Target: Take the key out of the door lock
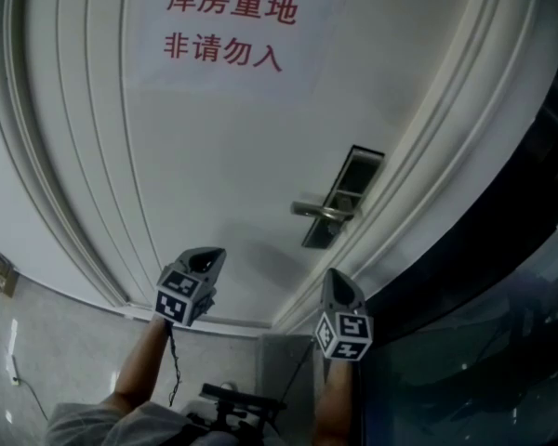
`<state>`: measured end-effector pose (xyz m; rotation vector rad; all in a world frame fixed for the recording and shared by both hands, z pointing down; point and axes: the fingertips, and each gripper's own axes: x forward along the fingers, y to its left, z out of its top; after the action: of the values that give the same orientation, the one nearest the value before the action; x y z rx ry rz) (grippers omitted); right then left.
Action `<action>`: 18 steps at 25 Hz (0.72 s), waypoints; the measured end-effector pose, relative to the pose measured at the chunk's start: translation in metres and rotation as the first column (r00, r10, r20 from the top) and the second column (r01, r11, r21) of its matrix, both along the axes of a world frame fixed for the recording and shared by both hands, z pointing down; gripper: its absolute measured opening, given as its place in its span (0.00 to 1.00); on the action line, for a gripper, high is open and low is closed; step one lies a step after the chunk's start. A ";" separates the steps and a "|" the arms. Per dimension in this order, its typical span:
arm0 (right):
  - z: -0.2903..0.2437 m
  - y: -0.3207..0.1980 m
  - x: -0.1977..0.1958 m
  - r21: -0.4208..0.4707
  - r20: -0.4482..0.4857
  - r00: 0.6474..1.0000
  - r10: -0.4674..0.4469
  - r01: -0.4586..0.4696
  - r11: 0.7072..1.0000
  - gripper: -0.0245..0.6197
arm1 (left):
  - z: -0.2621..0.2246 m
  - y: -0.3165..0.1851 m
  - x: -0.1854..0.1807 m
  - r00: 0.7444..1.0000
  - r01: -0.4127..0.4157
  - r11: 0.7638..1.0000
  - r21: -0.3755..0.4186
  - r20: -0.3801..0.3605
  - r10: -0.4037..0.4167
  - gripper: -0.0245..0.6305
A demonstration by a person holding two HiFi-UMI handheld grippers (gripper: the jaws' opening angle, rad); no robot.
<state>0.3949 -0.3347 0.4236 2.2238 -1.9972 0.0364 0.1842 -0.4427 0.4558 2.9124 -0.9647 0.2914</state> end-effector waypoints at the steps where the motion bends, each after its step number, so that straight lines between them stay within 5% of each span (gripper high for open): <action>1: -0.001 -0.002 0.001 -0.001 -0.014 1.000 -0.003 0.003 1.000 0.06 | 0.001 -0.001 0.000 1.000 0.002 1.000 -0.001 0.000 -0.002 0.05; 12: -0.021 -0.019 0.002 -0.038 -0.292 0.956 0.002 -0.014 0.999 0.06 | -0.002 -0.010 0.005 1.000 0.022 1.000 0.000 -0.014 -0.022 0.05; 18: -0.042 -0.032 0.006 -0.031 -0.592 0.804 0.047 -0.081 0.996 0.06 | -0.004 -0.014 0.005 0.999 0.035 0.999 0.004 -0.025 -0.035 0.05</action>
<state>0.4007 -0.3666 0.3821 1.9344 -1.5494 -0.5264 0.1892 -0.4569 0.4516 2.8919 -1.0132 0.2508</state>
